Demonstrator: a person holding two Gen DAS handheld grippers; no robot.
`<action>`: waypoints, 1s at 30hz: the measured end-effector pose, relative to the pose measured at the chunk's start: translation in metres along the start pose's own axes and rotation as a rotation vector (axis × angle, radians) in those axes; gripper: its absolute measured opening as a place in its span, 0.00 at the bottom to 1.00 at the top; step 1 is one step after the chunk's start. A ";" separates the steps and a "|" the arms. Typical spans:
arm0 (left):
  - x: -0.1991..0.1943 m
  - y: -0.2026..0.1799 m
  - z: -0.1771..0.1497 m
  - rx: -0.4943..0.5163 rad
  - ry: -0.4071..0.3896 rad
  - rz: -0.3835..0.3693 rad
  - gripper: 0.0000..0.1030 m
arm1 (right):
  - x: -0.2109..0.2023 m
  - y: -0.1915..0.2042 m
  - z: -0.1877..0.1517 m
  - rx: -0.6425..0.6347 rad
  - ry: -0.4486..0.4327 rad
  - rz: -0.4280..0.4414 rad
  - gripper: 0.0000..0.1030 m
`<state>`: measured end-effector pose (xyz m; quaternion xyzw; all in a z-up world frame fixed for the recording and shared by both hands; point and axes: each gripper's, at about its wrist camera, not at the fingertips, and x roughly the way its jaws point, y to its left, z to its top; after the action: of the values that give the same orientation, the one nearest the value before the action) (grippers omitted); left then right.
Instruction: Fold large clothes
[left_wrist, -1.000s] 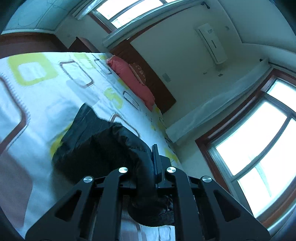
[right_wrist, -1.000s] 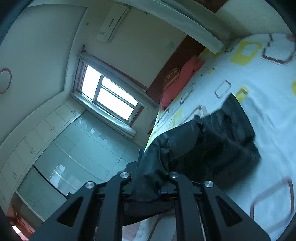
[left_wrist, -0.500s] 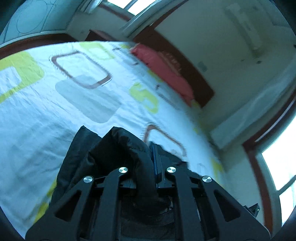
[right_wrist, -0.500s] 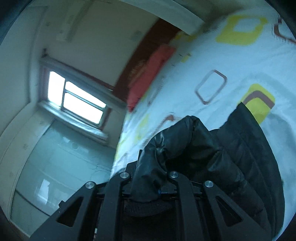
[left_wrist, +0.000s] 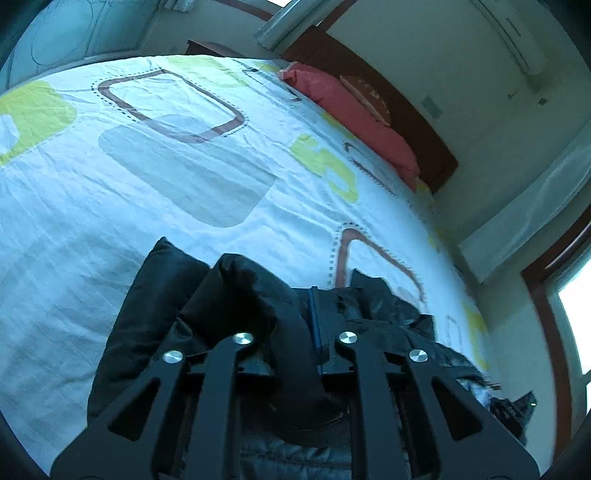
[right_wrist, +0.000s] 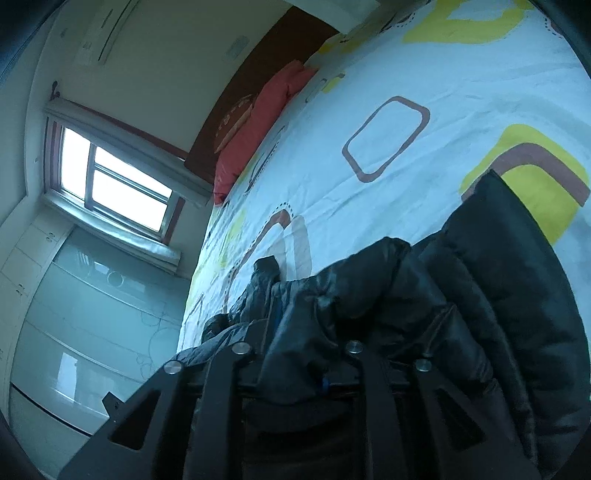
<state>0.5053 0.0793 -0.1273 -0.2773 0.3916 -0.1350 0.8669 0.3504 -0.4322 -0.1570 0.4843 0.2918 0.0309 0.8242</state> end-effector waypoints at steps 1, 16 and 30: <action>-0.004 0.000 0.001 -0.009 0.011 -0.027 0.28 | -0.004 0.000 0.001 0.012 0.005 0.021 0.26; -0.048 -0.007 0.000 0.029 -0.012 -0.060 0.71 | -0.020 0.039 -0.018 -0.185 -0.011 -0.106 0.71; 0.055 -0.054 0.010 0.261 0.069 0.175 0.69 | 0.130 0.101 -0.017 -0.636 0.104 -0.500 0.57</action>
<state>0.5482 0.0149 -0.1235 -0.1225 0.4231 -0.1182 0.8900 0.4725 -0.3222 -0.1386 0.1169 0.4179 -0.0574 0.8991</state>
